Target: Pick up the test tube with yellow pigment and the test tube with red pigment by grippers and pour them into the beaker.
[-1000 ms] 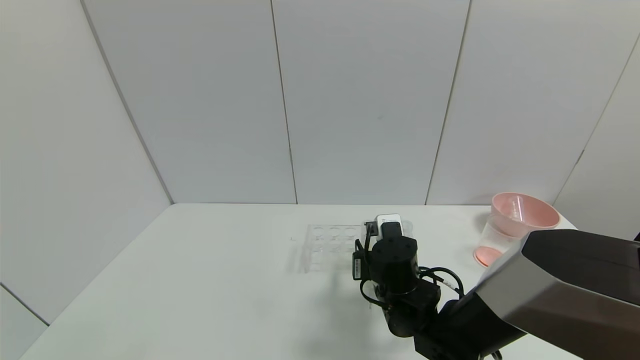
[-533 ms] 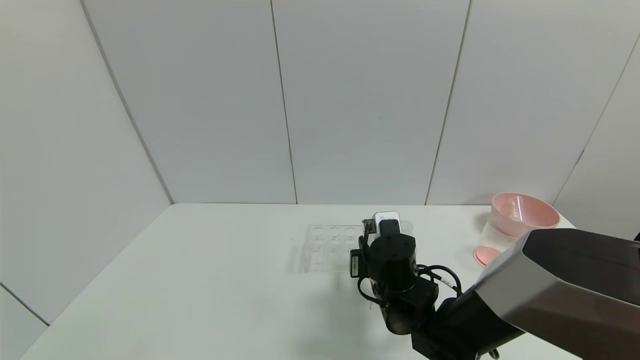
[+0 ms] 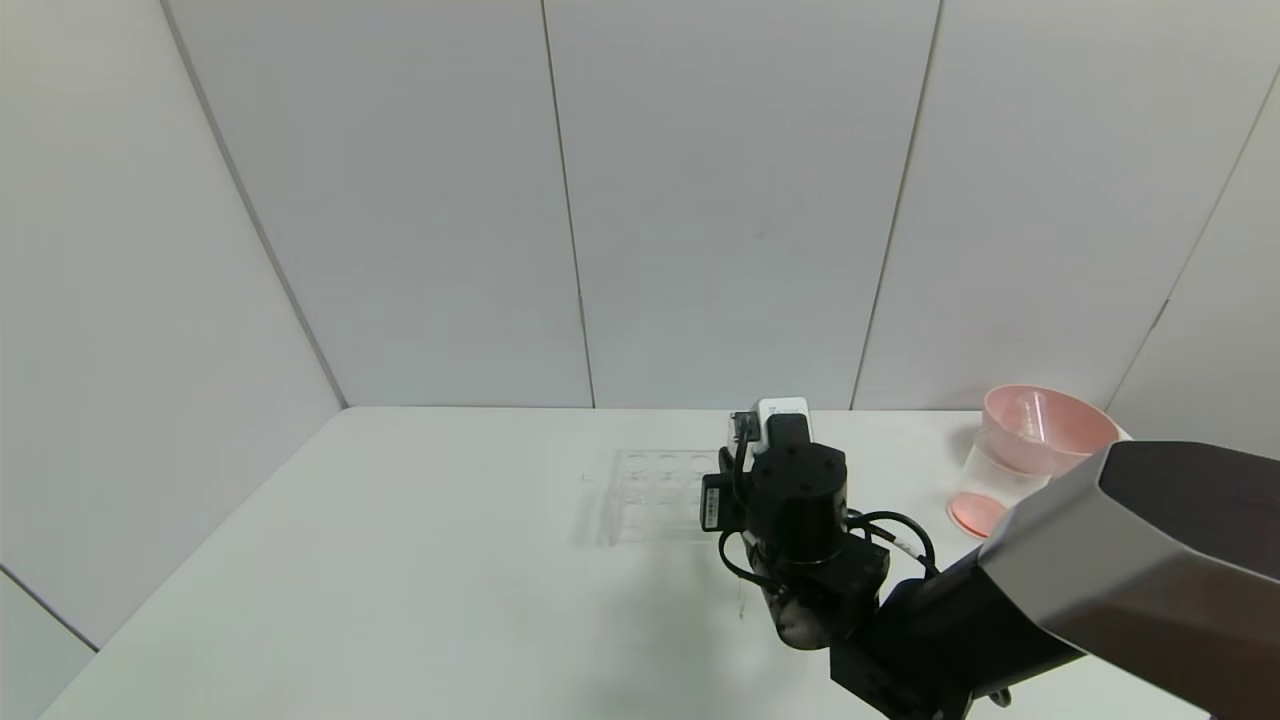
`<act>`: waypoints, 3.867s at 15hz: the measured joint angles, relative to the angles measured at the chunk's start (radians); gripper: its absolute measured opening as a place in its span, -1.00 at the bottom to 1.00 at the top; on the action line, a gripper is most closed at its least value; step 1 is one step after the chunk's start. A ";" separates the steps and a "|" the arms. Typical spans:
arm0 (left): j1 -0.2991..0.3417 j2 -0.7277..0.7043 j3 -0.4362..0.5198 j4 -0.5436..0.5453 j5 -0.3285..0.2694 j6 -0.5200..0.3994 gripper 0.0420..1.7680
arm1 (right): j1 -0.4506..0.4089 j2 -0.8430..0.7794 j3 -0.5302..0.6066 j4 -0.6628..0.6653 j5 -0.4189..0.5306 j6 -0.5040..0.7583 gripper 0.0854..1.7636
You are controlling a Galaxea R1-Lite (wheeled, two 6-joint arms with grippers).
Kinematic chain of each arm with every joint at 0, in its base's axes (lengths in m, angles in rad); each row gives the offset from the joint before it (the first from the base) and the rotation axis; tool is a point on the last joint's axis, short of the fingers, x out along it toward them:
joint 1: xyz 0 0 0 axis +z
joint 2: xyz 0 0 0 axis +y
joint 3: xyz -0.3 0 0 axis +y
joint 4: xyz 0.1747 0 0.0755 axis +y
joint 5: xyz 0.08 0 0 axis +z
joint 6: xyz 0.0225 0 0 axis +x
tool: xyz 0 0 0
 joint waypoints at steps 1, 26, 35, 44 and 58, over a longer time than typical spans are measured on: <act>0.000 0.000 0.000 0.000 0.000 0.000 1.00 | 0.001 -0.015 -0.002 -0.003 0.007 -0.013 -0.52; 0.000 0.000 0.000 0.000 0.000 0.000 1.00 | -1.065 -0.504 0.372 0.004 0.898 -0.555 -0.52; 0.000 0.000 0.000 0.000 0.000 0.000 1.00 | -1.114 -0.346 0.379 -0.203 1.024 -0.954 -0.52; 0.000 0.000 0.000 0.000 0.000 0.000 1.00 | -1.115 -0.213 0.396 -0.404 1.162 -1.261 -0.52; 0.000 0.000 0.000 0.000 0.000 0.000 1.00 | -1.075 -0.193 0.394 -0.429 1.198 -1.553 -0.52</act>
